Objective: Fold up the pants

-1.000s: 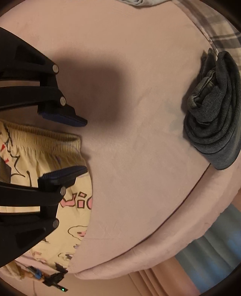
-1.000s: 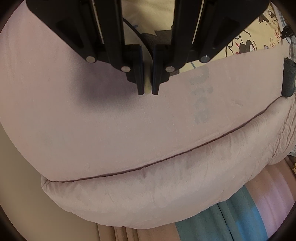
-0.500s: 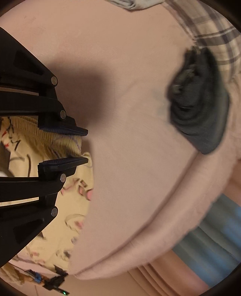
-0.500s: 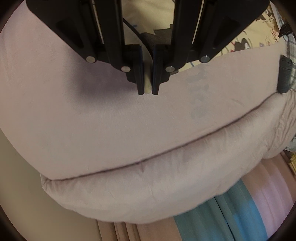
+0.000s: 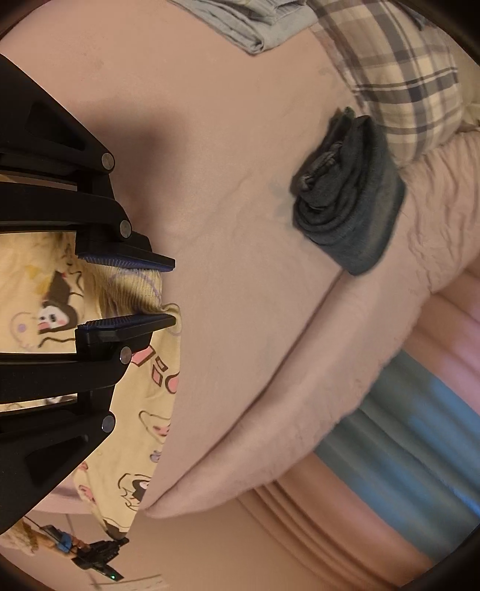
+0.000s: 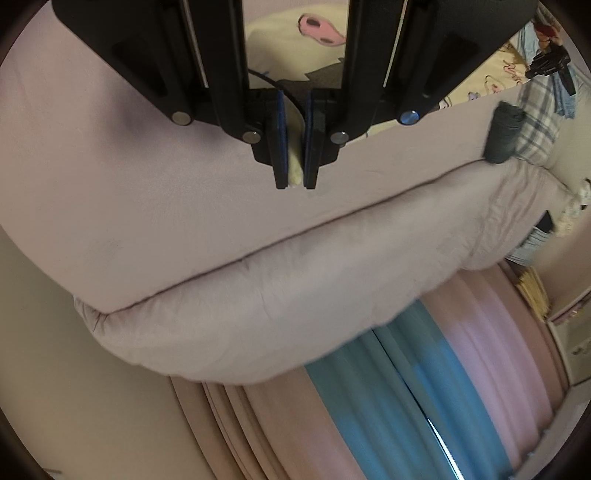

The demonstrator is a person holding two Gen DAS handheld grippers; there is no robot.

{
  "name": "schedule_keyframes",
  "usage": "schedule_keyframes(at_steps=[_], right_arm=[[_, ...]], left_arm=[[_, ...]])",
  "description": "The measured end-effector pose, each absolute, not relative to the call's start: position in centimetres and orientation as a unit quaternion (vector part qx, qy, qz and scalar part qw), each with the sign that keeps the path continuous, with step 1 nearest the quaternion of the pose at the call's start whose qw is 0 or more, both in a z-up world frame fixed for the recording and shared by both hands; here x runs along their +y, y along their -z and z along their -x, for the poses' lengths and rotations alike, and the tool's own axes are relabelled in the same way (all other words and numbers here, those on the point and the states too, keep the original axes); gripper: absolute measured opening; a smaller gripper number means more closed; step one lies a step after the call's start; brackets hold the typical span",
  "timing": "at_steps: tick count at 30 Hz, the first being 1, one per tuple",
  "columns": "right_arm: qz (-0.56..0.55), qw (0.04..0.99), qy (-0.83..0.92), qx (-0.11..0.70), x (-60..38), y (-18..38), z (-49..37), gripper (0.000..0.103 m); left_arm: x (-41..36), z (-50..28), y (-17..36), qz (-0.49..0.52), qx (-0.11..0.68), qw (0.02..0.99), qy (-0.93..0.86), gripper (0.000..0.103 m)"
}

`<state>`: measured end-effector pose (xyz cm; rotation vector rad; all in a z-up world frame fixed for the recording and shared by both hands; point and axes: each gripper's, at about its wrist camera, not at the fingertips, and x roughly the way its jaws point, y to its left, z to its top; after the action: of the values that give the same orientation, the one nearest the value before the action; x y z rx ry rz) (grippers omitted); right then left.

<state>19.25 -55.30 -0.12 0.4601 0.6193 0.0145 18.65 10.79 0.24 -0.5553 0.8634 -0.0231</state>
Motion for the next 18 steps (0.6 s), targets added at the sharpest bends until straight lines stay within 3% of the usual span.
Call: schedule_keyframes(at_steps=[4,18], right_arm=[[-0.245,0.93,-0.021,0.273,-55.8,-0.3,-13.5,0.008],[-0.304,0.898,0.021,0.318,-56.6,7.1,-0.6,0.008]], left_arm=[[10.8,-14.8,-0.4,0.255,0.379,0.889,0.033,0.021],[12.4,-7.1,5.0,0.276,0.442,0.854,0.015,0.021]])
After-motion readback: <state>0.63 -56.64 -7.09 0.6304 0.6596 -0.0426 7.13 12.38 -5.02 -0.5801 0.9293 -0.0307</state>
